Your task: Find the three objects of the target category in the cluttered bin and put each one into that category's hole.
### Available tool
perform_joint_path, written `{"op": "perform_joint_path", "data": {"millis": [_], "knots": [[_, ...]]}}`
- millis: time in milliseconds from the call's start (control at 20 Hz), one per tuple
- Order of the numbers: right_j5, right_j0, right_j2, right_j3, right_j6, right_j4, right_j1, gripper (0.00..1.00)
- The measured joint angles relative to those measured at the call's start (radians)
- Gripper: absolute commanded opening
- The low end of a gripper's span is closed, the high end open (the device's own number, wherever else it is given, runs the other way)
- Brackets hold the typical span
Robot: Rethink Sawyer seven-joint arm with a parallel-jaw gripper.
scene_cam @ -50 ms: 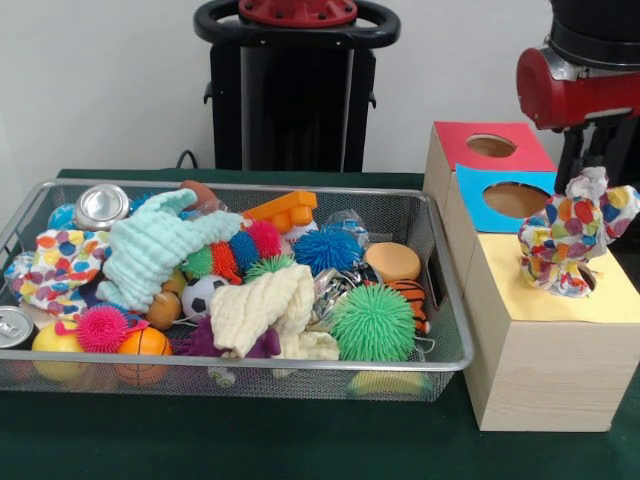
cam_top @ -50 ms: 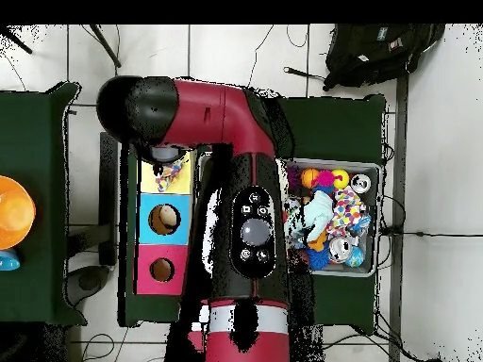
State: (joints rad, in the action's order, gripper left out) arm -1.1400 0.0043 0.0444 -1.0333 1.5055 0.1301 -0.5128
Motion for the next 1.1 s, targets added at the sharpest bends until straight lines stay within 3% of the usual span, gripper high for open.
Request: {"op": "perform_joint_path", "data": {"millis": [1100], "knots": [[0.219, 0.052, 0.001, -0.207, 0.000, -0.015, -0.082, 0.00]]}}
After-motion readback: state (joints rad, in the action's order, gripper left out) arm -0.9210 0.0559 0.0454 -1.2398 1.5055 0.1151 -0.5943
